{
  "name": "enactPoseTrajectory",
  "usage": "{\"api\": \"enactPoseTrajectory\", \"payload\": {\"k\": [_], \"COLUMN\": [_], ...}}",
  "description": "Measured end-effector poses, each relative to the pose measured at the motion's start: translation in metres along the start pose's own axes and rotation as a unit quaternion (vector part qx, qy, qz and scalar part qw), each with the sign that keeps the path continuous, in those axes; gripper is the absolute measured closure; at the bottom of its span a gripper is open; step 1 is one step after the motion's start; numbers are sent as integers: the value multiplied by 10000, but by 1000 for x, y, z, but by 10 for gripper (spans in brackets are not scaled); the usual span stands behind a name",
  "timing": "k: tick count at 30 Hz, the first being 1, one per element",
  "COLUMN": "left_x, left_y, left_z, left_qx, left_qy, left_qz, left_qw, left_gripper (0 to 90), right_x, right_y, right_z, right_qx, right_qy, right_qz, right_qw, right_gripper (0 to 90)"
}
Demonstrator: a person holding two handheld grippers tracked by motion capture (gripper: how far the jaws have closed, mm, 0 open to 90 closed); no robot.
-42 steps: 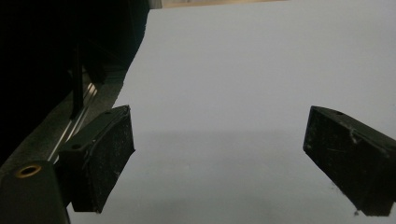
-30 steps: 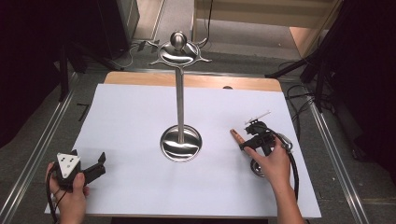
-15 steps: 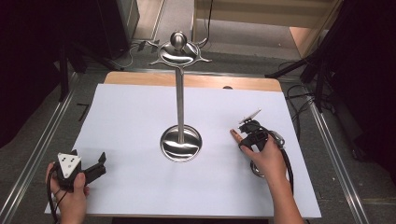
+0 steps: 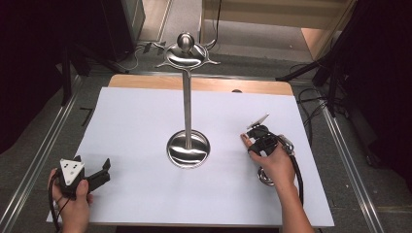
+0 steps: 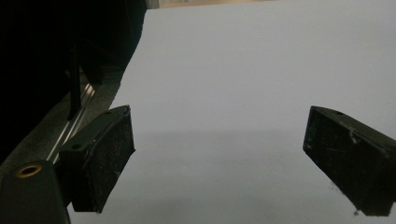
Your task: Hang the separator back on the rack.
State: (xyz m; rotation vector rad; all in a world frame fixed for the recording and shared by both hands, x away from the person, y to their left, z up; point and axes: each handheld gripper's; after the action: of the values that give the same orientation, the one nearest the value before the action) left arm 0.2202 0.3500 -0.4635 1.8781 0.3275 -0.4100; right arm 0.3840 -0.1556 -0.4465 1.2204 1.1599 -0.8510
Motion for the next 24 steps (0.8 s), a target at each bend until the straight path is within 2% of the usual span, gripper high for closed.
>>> {"api": "enactPoseTrajectory", "payload": {"k": [1, 4, 10, 13, 19, 24], "left_x": [0, 1, 0, 0, 0, 0], "left_y": [0, 0, 0, 0, 0, 0], "left_z": [0, 0, 0, 0, 0, 1], "left_qx": [4, 6, 17, 19, 19, 31], "left_qy": [-8, -7, -9, -9, -8, 0], "left_qz": [-5, -22, -2, 8, -2, 6], "left_qw": [10000, 10000, 10000, 10000, 10000, 10000], "left_gripper": [96, 95, 96, 96, 96, 96], "right_x": [-1, -2, -16, -24, -37, -47], "right_y": [-1, -4, -14, -19, -24, -28], "right_z": [2, 5, 1, -1, -3, -5], "right_qx": [65, 54, 14, 16, 45, 39], "right_qy": [100, 215, 486, 736, 942, 1214], "right_qz": [-1, 120, 596, 896, 1305, 1669], "right_qw": [9999, 9997, 9970, 9933, 9870, 9785], "right_gripper": [696, 696, 696, 697, 697, 697]}}
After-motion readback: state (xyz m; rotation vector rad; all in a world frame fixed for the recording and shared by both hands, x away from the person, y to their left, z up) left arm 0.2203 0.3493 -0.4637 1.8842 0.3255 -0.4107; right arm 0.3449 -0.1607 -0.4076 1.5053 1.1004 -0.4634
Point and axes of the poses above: each handheld gripper's, and its own axes: x roughly forward along the jaws, y roughly out of its top, z roughly to its right, and after that the axes turned 15 degrees about x, right-handed
